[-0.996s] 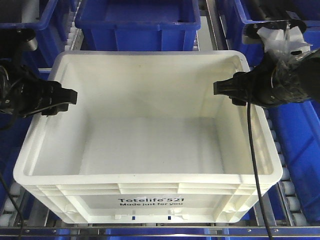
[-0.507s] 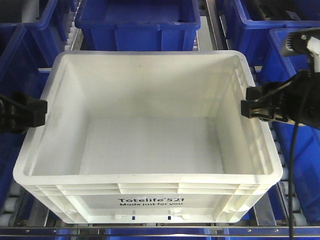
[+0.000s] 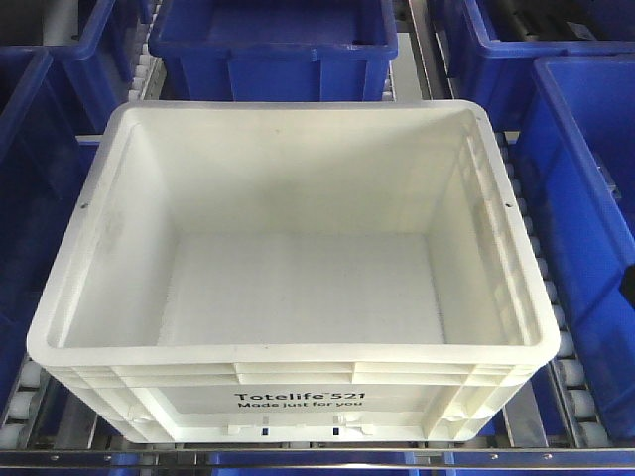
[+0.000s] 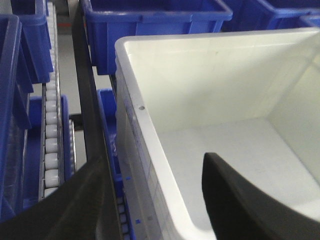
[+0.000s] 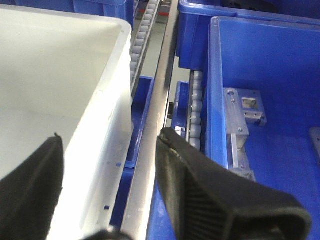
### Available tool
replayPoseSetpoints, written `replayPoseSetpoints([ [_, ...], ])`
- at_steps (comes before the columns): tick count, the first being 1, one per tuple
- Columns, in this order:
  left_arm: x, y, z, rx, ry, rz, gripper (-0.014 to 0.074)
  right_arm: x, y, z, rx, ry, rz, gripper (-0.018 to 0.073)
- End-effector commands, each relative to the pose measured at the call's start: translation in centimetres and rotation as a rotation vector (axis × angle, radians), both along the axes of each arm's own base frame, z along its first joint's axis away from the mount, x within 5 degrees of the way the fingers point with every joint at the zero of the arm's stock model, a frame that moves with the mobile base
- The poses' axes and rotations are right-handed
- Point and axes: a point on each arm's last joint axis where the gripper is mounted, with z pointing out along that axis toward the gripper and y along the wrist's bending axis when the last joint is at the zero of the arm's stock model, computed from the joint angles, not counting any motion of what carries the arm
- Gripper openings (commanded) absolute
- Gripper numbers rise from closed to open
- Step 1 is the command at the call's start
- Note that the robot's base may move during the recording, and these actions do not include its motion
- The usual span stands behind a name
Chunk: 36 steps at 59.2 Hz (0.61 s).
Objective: Move bin from left to right shelf
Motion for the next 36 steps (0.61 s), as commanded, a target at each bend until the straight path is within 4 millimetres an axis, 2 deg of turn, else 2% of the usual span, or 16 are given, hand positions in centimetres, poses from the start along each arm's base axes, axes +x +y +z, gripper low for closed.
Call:
replayPoseSetpoints([
  [1,-1.6,0.3,0.2,-0.047,-0.122,-0.023,0.0418,-1.4,-0.3,0.0,0.041,-0.097,0.036,0.0393],
  [9,-3.9,0.8,-2.6,0.005,-0.214,-0.058,0.0414,-3.4,-1.1,-2.0,0.058,-0.174,0.058,0.0393],
  [10,-4.5,1.1,-3.8,-0.003,-0.257,-0.057,0.0414,-4.1,-1.4,-3.3,0.042,-0.208,0.060,0.0393],
  [16,-4.6,1.1,-4.4,-0.020,-0.322,-0.052,0.0414,-4.2,-1.5,-4.7,0.015,-0.240,0.063,0.0393],
  [22,-4.4,1.0,-4.8,-0.012,-0.296,-0.053,0.0388,-4.1,-1.3,-4.9,0.024,-0.250,0.072,0.0363],
  [26,-4.4,1.0,-4.8,-0.011,-0.295,-0.053,0.0336,-4.1,-1.3,-5.0,0.020,-0.240,0.069,0.0293],
  [36,-4.4,1.0,-4.8,-0.011,-0.295,-0.053,0.0076,-4.1,-1.3,-5.0,0.020,-0.241,0.069,-0.0013],
])
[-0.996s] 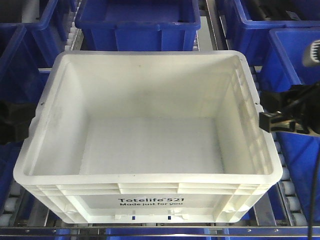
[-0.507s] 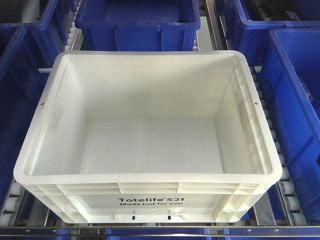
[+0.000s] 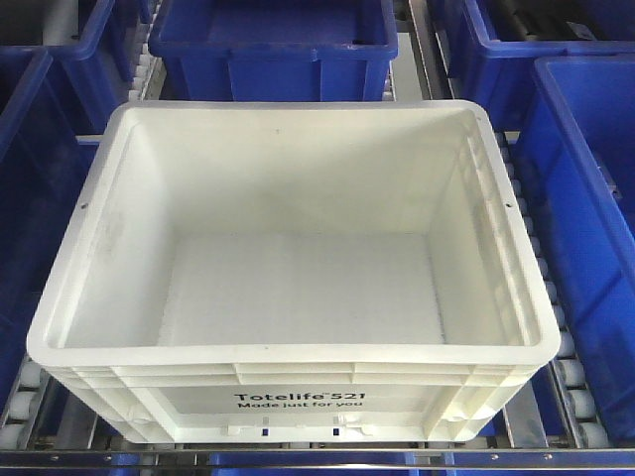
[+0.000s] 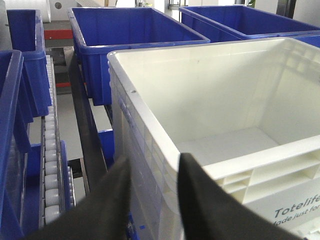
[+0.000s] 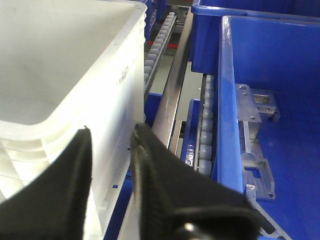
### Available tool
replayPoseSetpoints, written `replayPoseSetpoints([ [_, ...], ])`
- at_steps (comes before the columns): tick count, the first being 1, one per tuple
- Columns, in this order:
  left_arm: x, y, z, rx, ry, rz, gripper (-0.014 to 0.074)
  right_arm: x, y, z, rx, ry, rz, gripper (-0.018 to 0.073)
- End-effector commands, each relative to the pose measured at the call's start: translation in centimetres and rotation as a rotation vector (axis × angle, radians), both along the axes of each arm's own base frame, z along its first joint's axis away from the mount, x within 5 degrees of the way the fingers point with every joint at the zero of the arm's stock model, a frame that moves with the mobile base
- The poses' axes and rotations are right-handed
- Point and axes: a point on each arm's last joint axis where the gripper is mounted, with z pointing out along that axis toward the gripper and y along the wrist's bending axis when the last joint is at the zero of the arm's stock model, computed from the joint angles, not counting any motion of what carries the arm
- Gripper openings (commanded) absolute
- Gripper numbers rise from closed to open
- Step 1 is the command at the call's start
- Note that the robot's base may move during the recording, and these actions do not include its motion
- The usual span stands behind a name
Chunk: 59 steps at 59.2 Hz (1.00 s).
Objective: Move bin from left to right shelf
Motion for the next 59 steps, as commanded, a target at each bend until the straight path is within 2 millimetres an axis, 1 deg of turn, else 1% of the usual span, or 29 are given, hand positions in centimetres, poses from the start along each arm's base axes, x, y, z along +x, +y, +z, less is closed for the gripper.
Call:
replayPoseSetpoints([
  [1,-0.14,0.00,1.44,-0.038,-0.086,-0.009,0.0057,-0.05,0.09,1.47,0.007,-0.099,0.012,-0.0015],
  [3,-0.14,0.00,1.44,-0.038,-0.086,-0.009,0.0000,-0.05,0.09,1.47,0.007,-0.099,0.012,-0.0013],
  [4,-0.14,0.00,1.44,-0.037,-0.086,-0.009,-0.0010,-0.05,0.09,1.47,0.007,-0.099,0.012,-0.0011],
  [49,-0.13,0.00,1.40,-0.030,-0.086,-0.009,-0.0007,-0.05,0.09,1.47,0.007,-0.099,0.012,-0.0008],
  [54,-0.09,0.11,1.41,-0.023,-0.089,0.026,-0.0007,-0.05,0.09,1.47,0.007,-0.099,0.012,-0.0008],
  [59,-0.08,0.34,1.43,-0.021,-0.093,0.105,-0.0007,-0.05,0.09,1.47,0.007,-0.099,0.012,-0.0008],
])
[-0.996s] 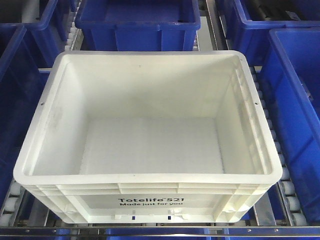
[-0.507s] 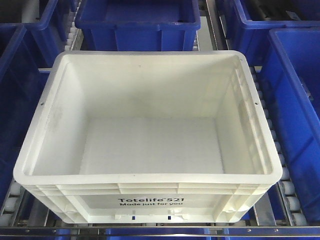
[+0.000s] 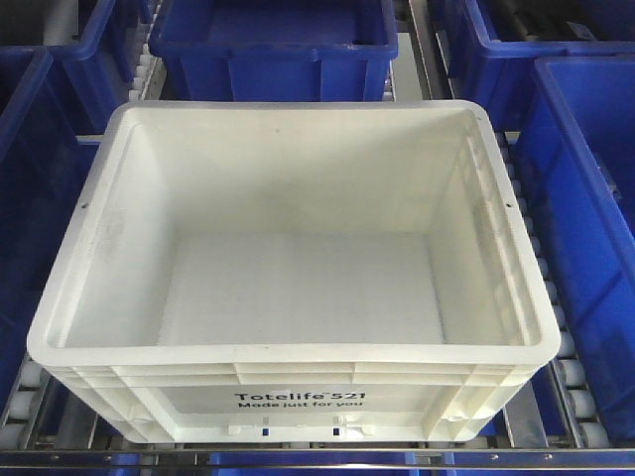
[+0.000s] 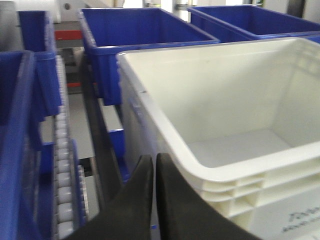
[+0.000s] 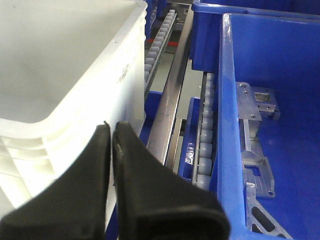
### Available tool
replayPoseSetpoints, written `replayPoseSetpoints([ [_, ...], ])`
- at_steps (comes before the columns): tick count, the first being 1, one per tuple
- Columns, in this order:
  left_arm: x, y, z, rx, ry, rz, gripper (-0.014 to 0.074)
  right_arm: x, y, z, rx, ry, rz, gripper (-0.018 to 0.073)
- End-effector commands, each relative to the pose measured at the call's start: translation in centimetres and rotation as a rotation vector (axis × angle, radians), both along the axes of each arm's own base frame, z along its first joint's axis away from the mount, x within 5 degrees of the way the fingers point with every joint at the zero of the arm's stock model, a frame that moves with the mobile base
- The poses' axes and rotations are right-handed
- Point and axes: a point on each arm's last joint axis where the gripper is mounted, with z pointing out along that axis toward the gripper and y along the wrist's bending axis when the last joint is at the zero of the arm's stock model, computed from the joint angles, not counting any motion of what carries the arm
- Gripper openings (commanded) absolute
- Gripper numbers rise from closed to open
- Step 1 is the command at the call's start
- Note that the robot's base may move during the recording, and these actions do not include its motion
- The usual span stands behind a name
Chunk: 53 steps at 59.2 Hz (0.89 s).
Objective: Move bin from left to right shelf
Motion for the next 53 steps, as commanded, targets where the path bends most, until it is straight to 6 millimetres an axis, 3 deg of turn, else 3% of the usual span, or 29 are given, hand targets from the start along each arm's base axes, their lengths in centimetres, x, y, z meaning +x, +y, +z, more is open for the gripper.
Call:
replayPoseSetpoints([
  [1,-0.1,0.2,1.4,-0.024,-0.091,0.062,-0.0007,-0.1,0.1,1.4,0.006,-0.096,0.011,-0.0008],
  [8,0.6,0.4,0.0,-0.022,-0.096,0.145,-0.0007,-0.1,0.1,1.4,0.006,-0.096,0.011,-0.0008],
  [20,2.5,0.6,-4.9,0.014,-0.172,0.212,-0.0007,-0.1,0.1,1.4,0.006,-0.096,0.011,-0.0008],
  [26,2.8,0.6,-6.3,-0.016,-0.208,0.210,-0.0007,-0.1,0.1,1.4,0.006,-0.096,0.011,-0.0008],
  [53,2.8,0.8,-6.4,-0.022,-0.191,0.244,-0.0007,-0.1,0.1,1.4,0.006,-0.096,0.011,-0.0008],
])
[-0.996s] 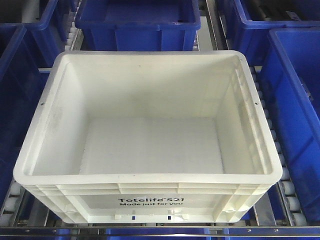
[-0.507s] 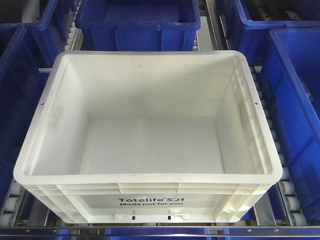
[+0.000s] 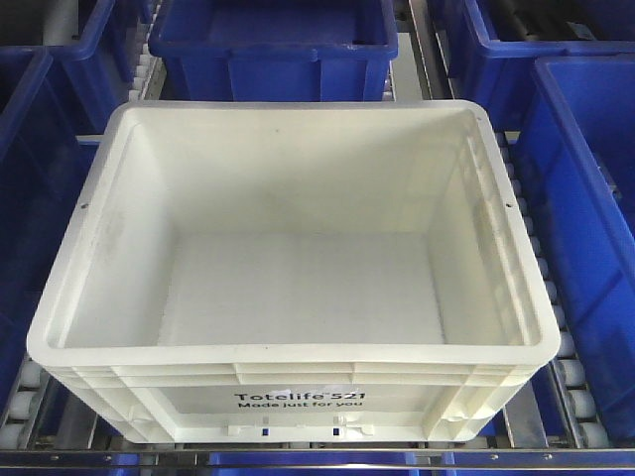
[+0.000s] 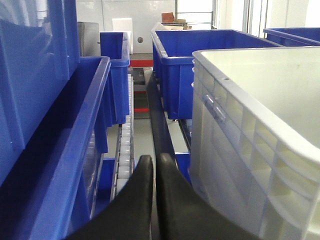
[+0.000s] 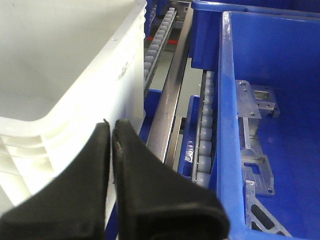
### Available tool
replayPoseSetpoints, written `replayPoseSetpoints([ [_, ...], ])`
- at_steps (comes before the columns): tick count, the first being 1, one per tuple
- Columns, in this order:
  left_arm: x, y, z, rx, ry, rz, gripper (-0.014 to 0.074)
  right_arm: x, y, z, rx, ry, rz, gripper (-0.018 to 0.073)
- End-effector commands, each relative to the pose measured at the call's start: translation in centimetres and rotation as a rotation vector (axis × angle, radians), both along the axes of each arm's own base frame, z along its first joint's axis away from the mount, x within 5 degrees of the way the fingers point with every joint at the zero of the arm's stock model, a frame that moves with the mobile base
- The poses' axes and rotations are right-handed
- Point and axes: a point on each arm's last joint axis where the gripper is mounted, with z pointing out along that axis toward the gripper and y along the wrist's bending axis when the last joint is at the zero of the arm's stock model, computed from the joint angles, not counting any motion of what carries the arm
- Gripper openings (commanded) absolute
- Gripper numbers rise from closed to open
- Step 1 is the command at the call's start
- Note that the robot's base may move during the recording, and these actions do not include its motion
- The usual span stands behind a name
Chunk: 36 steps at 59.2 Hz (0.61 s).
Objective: Move bin from left to right shelf
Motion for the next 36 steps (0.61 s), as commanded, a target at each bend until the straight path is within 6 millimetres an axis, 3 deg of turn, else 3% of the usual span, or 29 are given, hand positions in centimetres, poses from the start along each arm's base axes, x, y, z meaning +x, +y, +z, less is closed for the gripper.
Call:
replayPoseSetpoints([
  [1,0.07,0.03,0.01,-0.013,-0.057,0.005,-0.0007,-0.05,0.08,1.44,0.006,-0.096,0.011,-0.0008],
  [36,0.08,0.02,0.04,-0.013,-0.057,0.005,-0.0007,-0.05,0.08,1.44,0.006,-0.096,0.011,-0.0008],
])
